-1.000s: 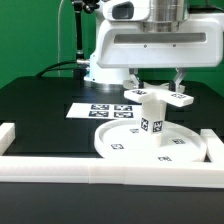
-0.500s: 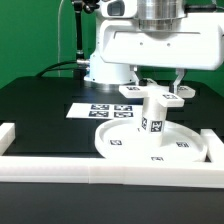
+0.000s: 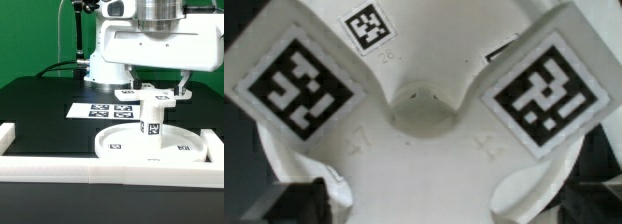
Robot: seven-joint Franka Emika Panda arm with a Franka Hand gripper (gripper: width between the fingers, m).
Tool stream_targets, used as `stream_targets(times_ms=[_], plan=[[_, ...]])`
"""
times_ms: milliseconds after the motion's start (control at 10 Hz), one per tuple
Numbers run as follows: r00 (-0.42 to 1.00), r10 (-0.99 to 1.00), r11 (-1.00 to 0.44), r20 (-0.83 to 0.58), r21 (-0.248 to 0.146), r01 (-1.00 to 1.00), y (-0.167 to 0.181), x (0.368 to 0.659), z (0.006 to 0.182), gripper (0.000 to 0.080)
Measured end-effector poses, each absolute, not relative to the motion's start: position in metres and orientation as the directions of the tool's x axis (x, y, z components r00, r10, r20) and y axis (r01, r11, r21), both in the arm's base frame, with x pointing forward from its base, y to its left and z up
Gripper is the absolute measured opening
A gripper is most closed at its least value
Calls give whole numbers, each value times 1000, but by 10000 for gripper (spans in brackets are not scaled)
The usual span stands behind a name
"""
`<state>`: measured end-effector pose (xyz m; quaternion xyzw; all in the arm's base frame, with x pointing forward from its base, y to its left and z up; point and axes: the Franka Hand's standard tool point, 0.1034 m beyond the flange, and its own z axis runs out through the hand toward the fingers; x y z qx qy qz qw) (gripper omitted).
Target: Assemble round table
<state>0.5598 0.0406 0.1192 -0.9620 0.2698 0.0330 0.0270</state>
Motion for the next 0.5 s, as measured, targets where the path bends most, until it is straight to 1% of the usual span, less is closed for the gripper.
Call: stream_targets(times_ms=[200,500], plan=[[857,-508,-858,-90,-38,-512,40,558,138,649],[857,-507,-858,-88,-36,-512,40,558,134,649]])
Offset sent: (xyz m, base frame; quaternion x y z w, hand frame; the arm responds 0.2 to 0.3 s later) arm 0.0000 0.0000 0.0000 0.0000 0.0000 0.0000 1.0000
